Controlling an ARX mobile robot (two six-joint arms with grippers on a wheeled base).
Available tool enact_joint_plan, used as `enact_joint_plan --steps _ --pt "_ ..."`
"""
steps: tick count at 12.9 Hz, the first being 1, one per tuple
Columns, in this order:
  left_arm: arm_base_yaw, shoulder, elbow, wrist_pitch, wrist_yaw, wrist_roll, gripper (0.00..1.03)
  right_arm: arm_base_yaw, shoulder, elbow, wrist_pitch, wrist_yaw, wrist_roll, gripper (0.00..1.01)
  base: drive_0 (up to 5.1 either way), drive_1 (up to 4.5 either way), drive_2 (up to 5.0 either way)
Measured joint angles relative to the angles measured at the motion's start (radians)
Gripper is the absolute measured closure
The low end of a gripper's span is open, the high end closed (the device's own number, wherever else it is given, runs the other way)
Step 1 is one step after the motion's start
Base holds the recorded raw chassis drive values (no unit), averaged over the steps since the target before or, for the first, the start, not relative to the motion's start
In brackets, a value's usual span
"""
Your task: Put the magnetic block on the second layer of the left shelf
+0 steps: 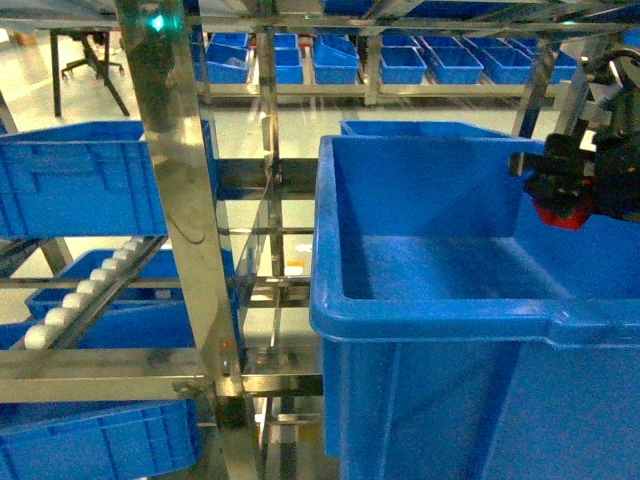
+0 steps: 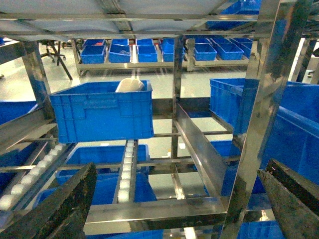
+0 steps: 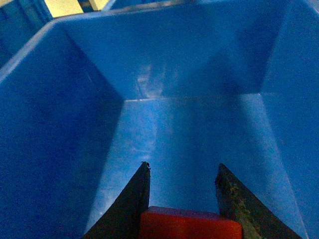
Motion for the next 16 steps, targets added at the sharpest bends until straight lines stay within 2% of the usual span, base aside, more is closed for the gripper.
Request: enact_joint_plan --steps 2,3,5,6,7,8,9,10,11,12,14,15,16 --pt "0.0 0.0 0.0 0.0 0.0 0.0 0.05 0.033 0.044 0.081 0.011 0.003 0.037 0.68 0.0 0.0 0.0" --pt "0.0 0.0 0.0 0.0 0.0 0.0 0.05 0.037 0.048 0.079 0.026 0.003 0.043 0.58 0.0 0.0 0.0" --pt "0.0 0.0 0.0 0.0 0.0 0.0 0.05 0.021 -0.018 -0.024 0.105 0.002 0.043 0.26 0.0 0.0 0.0" --pt "0.0 0.0 0.0 0.0 0.0 0.0 0.05 0.005 -0.098 -0.106 0.111 -0.014 0.069 0.1 0.0 0.0 0.0" --pt "0.0 0.0 0.0 0.0 0.0 0.0 0.05 -0.006 -0.21 -0.209 0.15 -0.019 0.088 0.02 0.0 0.0 0.0" --pt "0.0 0.0 0.0 0.0 0.0 0.0 0.05 -0.01 -0.352 -0.323 0.223 0.027 0.071 0.03 0.0 0.0 0.0" --pt "0.0 0.0 0.0 0.0 0.0 0.0 0.05 -0.01 -0.457 -0.401 0.288 0.096 0.02 0.03 0.0 0.0 0.0" --pt "0.0 0.0 0.0 0.0 0.0 0.0 0.05 -0.03 -0.565 -0.473 0.262 0.111 -0.022 0.03 0.0 0.0 0.0" --pt "0.0 0.0 0.0 0.0 0.0 0.0 0.05 -0.063 -0.629 -0.509 0.206 0.109 -0.036 0.03 0.0 0.0 0.0" --pt "0.0 0.0 0.0 0.0 0.0 0.0 0.05 -0.083 -0.653 -0.511 0.168 0.098 -0.021 0.03 0.0 0.0 0.0" --pt "0.0 0.0 0.0 0.0 0.0 0.0 0.05 -0.082 -0.653 -0.513 0.178 0.083 -0.003 0.03 0.0 0.0 0.0" --pt "0.0 0.0 0.0 0.0 0.0 0.0 0.05 -0.095 -0.652 -0.584 0.386 0.059 -0.065 0.16 0.0 0.0 0.0" --pt "0.0 0.0 0.0 0.0 0.0 0.0 0.05 -0.096 -0.689 -0.668 0.47 0.059 -0.111 0.29 0.0 0.0 0.0"
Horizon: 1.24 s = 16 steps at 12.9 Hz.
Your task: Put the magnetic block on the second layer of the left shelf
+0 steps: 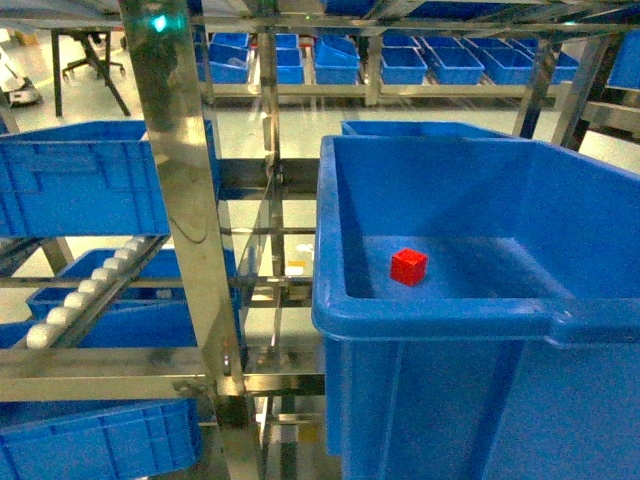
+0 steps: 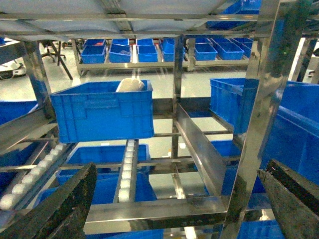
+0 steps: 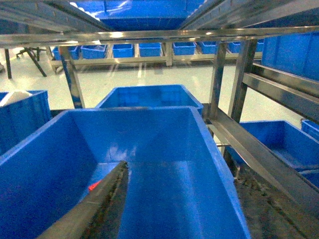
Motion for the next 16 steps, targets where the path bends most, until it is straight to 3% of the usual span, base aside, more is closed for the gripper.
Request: enact_joint_plan --steps 2,5,12,13,16 --pt "0.0 0.0 0.0 0.001 0.0 0.0 0.05 -0.001 -0.091 -0.118 0.031 0.0 -0.039 0.57 0.0 0.0 0.0" --pt "0.0 0.0 0.0 0.0 0.0 0.0 0.05 -0.001 -0.218 -0.239 0.021 0.0 -0.054 0.97 0.0 0.0 0.0" --pt "0.0 0.0 0.0 0.0 0.0 0.0 0.05 -0.001 -0.532 -0.388 -0.147 0.0 -0.058 0.99 0.0 0.0 0.0" --pt "0.0 0.0 0.0 0.0 0.0 0.0 0.05 -0.001 -0.537 -0.421 -0.095 0.0 -0.058 0.99 0.0 0.0 0.0" --pt "0.0 0.0 0.0 0.0 0.0 0.0 0.05 -0.001 -0.686 -0.436 -0.233 0.0 -0.058 0.99 0.0 0.0 0.0"
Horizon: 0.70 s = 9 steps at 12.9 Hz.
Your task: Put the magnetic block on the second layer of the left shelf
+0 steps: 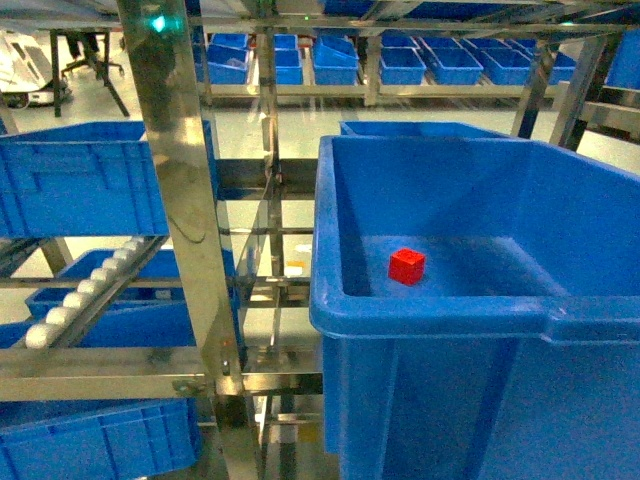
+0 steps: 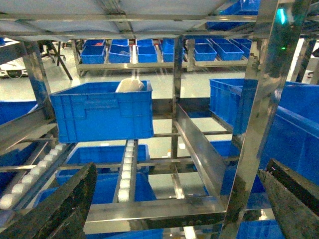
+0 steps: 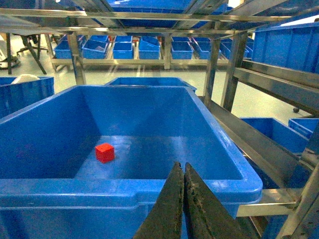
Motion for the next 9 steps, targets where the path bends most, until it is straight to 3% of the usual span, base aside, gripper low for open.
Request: enact_joint_plan --steps 9 --pt "0.0 0.0 0.0 0.0 0.0 0.0 0.05 0.0 -0.309 0.0 -0.305 0.0 0.0 0.99 0.0 0.0 0.0"
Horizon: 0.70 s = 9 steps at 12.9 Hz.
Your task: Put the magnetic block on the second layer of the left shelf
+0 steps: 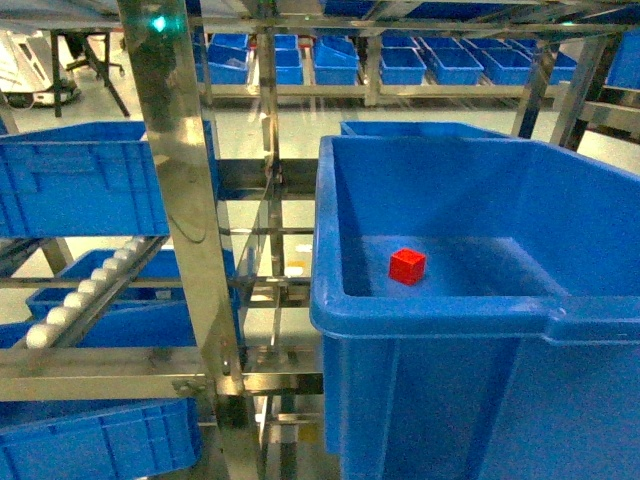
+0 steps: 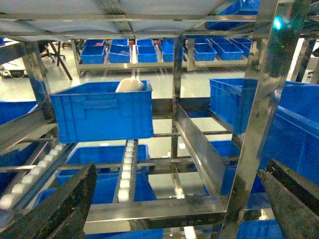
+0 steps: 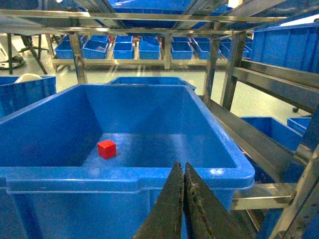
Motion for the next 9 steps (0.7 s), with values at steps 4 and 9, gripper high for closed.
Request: enact_joint_plan --steps 4,9 --pt "0.0 0.0 0.0 0.0 0.0 0.0 0.05 0.0 -0.079 0.0 -0.078 0.0 0.0 0.99 0.0 0.0 0.0" --pt "0.0 0.0 0.0 0.0 0.0 0.0 0.05 0.0 -0.258 0.0 -0.27 -0.002 0.0 0.99 0.0 0.0 0.0"
